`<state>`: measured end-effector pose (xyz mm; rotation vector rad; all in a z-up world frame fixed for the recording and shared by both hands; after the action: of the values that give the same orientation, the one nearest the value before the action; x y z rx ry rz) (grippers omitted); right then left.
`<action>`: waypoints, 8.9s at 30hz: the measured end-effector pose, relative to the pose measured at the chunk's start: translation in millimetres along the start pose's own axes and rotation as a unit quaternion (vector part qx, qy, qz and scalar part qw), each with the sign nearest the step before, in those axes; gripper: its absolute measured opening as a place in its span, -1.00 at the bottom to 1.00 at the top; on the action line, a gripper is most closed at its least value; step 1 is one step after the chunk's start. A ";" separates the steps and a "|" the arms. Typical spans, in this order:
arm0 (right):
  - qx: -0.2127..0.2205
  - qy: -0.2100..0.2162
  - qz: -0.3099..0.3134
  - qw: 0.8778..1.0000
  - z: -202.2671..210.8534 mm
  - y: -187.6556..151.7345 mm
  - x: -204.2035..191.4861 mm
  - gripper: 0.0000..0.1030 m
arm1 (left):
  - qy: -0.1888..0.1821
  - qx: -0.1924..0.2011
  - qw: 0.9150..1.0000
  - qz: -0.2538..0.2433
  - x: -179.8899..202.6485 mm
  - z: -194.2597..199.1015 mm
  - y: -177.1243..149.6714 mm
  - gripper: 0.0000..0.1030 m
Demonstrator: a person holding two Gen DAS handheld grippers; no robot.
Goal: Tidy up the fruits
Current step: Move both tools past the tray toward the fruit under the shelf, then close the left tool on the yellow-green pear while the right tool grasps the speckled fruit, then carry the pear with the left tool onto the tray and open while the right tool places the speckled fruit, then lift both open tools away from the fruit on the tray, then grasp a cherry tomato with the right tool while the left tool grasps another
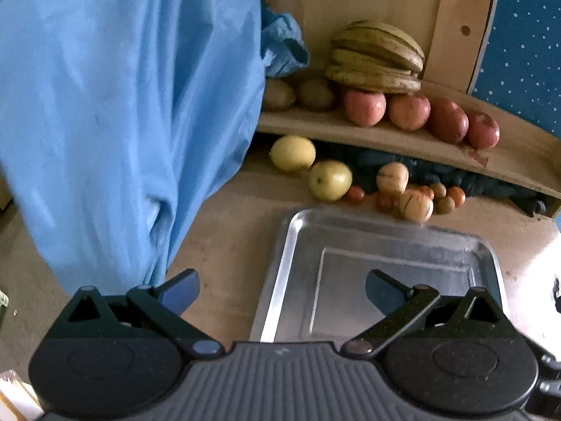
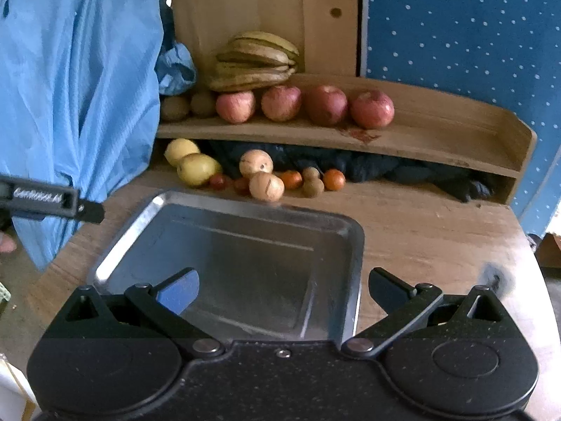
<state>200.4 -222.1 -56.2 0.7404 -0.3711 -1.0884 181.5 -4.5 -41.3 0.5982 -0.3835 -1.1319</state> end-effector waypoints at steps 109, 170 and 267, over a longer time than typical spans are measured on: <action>-0.069 0.051 -0.081 0.993 -174.0 76.3 -35.1 -0.05 | -0.188 -0.087 0.978 -0.020 18.1 -154.9 72.3 0.10; -0.151 0.170 0.069 0.971 -81.6 -41.1 -67.2 -0.02 | -0.124 -0.091 0.988 -0.018 -7.2 -61.9 -60.7 0.13; -0.106 0.058 0.104 0.987 -210.9 74.8 -28.5 0.48 | -0.132 -0.113 0.976 -0.132 48.2 -201.6 81.4 0.91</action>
<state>366.1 -101.6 -150.6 0.5591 -0.2224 -0.8678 374.1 25.3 -149.1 0.3020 -0.4028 -1.4964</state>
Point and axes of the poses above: each gripper's, at about its wrist camera, not at the fingertips, and z roughly against the way its jaws point, x to its right, y to its top, the point moved 7 cm from there along -z, roughly the way its jaws point, and after that the axes turned 1 degree about y, right-handed, at the moved point
